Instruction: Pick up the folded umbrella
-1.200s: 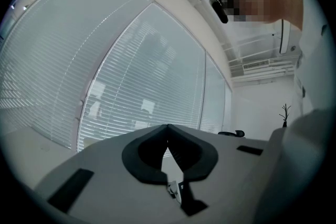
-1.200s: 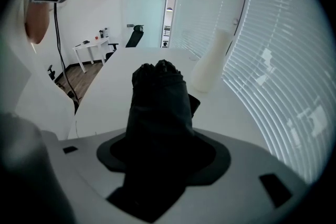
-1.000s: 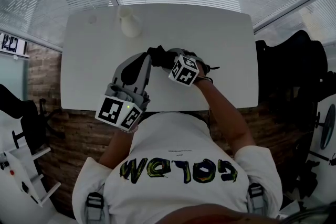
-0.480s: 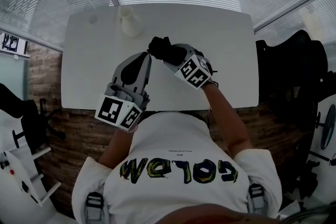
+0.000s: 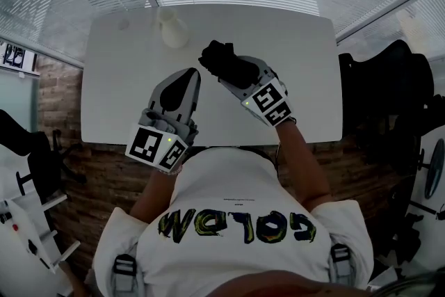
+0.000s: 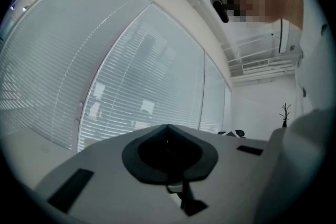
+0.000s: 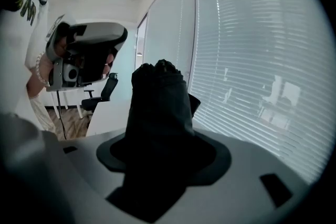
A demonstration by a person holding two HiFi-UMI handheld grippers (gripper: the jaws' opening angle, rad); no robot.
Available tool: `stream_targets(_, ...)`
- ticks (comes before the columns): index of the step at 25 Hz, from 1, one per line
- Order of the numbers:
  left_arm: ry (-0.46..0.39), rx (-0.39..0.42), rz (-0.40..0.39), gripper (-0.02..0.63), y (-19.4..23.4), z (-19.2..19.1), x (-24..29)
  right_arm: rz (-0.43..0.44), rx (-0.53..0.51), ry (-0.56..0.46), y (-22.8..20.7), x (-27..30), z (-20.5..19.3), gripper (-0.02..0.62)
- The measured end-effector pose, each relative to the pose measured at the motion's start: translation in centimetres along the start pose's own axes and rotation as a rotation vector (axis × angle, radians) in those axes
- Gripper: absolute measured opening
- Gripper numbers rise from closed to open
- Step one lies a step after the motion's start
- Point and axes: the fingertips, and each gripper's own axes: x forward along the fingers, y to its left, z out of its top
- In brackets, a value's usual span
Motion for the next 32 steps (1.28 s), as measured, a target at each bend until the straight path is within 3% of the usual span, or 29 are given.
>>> stream_targets(17, -0.003, 0.003, -0.004, 0.011, -0.6, 0.3, 0.1, -0.071, 0.169, -0.265, -1.7, -7.3, 4.1, 0.261)
stream_targets(32, -0.001, 0.002, 0.009, 0.011, -0.7, 0.1, 0.1, -0.113, 0.217, -0.427, -2.5, -13.0, 6.3, 0.261)
